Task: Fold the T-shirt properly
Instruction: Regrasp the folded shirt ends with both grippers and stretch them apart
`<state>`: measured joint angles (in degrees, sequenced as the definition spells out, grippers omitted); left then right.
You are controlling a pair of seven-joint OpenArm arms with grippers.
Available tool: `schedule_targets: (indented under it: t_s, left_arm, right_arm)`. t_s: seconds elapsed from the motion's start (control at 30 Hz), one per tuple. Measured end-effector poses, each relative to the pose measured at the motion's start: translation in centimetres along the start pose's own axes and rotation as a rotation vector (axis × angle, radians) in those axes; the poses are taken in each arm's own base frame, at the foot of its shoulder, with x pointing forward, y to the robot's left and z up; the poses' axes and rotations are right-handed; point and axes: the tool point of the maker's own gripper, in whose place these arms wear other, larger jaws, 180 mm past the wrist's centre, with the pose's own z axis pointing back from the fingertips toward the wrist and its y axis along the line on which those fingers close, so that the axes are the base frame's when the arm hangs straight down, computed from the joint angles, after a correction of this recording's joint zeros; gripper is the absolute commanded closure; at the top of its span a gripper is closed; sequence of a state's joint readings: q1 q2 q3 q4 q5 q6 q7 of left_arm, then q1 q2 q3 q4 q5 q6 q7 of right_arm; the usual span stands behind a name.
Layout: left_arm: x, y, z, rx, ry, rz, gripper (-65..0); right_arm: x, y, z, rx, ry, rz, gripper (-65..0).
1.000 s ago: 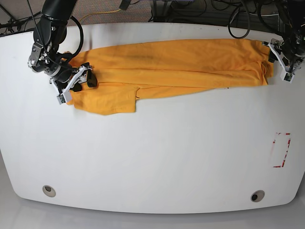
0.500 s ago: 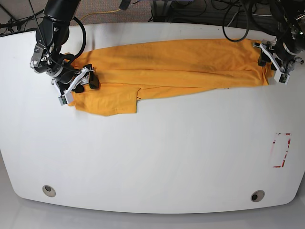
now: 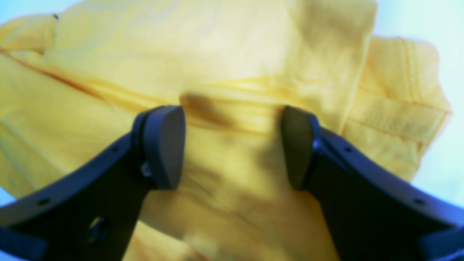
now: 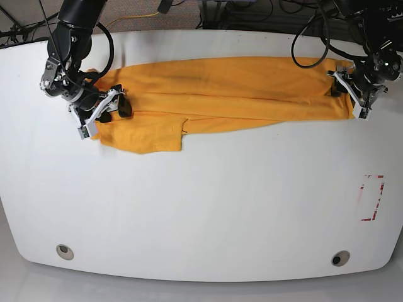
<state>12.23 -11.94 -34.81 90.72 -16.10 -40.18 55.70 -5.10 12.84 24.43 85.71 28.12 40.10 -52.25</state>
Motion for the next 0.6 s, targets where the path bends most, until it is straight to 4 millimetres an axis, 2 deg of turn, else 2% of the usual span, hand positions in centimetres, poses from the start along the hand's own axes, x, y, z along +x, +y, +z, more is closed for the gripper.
schedule_targets:
  t_s: [0.13,0.3,0.47,0.6]
  left_arm:
    - [-0.7,2.1,1.0,0.022,0.007,-0.001,-26.4]
    - [-2.1,6.6,3.8,0.117,0.053,0.009,-26.4]
    - [-0.6,10.5,6.4,0.213,0.016,0.005,-26.4]
    - [-0.7,12.7,7.6,0.279,0.054,0.001,-26.4]
  right_arm:
    - [0.0,0.2,-0.1,0.005,-0.002,-0.003,-40.0]
    - [0.0,0.6,-0.2,0.024,-0.007,-0.001,-40.0]
    - [0.0,0.3,-0.1,0.013,-0.005,-0.002,-40.0]
    - [-0.2,0.2,-0.1,0.01,0.002,0.0,-40.0]
